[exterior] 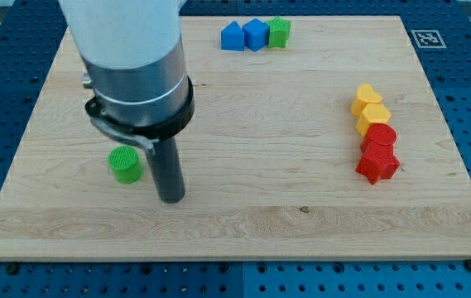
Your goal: Keep green circle horizontally left to yellow heart
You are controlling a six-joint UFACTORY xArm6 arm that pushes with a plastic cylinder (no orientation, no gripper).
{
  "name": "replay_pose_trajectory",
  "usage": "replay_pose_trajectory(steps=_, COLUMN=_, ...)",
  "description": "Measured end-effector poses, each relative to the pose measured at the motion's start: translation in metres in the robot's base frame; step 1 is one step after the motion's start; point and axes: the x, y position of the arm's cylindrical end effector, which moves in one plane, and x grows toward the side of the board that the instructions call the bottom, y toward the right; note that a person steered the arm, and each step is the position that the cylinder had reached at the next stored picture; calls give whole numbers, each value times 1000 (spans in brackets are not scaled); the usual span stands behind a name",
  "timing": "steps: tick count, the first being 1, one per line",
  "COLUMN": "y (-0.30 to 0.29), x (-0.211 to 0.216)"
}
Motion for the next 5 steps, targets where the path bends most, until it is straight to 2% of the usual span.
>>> replay_pose_trajectory(steps=1, y=-53, x=18)
replay_pose_trajectory(steps=3, y=-51, x=-41)
replay_pose_trajectory(steps=5, y=-43, x=-73)
